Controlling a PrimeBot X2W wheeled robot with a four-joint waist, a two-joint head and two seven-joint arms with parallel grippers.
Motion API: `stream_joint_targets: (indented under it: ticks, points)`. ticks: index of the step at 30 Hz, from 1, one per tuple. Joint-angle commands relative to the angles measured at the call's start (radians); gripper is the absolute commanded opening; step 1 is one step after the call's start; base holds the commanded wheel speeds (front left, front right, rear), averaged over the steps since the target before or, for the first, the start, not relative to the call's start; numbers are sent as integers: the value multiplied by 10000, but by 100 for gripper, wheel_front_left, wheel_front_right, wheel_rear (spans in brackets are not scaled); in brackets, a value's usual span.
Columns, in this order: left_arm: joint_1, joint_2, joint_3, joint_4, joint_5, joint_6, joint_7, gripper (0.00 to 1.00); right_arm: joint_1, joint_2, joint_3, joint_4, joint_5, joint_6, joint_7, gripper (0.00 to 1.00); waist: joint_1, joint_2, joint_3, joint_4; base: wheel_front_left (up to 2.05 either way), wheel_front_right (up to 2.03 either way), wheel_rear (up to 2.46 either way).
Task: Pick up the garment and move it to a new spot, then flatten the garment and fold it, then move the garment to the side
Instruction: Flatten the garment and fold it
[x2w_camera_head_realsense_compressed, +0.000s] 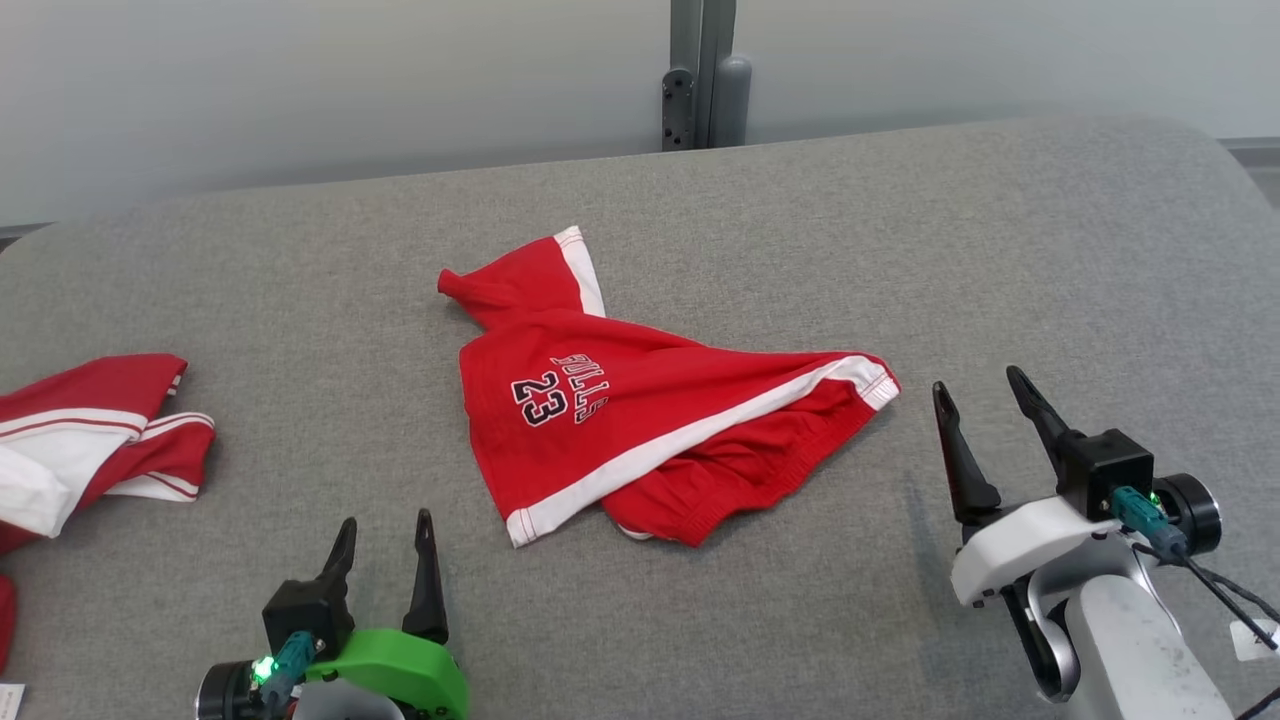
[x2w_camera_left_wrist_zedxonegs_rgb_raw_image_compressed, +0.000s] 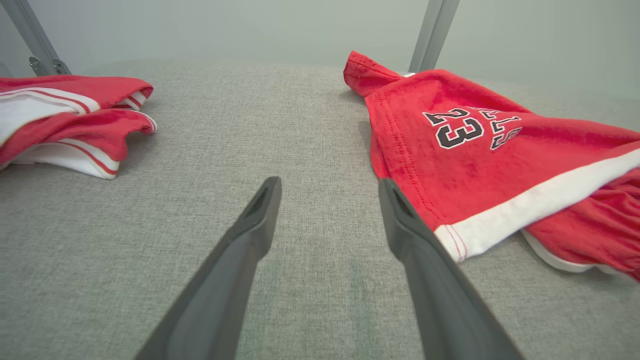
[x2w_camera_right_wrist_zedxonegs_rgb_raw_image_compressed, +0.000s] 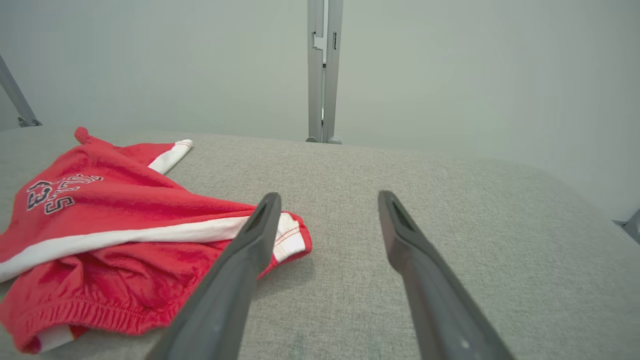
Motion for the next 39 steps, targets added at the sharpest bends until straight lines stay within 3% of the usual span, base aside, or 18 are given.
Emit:
stream_joint_targets:
  ticks: [1,14,25,37,38,39]
  points:
    - [255,35,87,-34,71,77,-5,100,309,114,-155,-223,-143,-7,-5,100,0,0,-185,-123,0,0,0]
    - [671,35,247,-205,92,-46,-5,100,1287,675,-460,-388,-227,-7,-5,100,0,0,-466,-95,0,0,0]
    - [-190,35,-1198,217,-1180,-915,-5,100,526,702,-293,-366,-150,-7,-5,100,0,0,608,-510,0,0,0]
    - [-779,39,-1787,916,-1831,-1085,-5,100,246,692,-391,-374,-147,-7,-5,100,0,0,1115,-794,0,0,0]
    - [-763,39,-1783,929,-1866,-1100,-4,80,242,692,-390,-375,-158,-9,-5,100,0,0,1128,-783,0,0,0]
    - [-765,39,-1785,938,-1863,-1111,-4,46,236,692,-388,-378,-166,-9,-5,100,0,0,1138,-772,0,0,0]
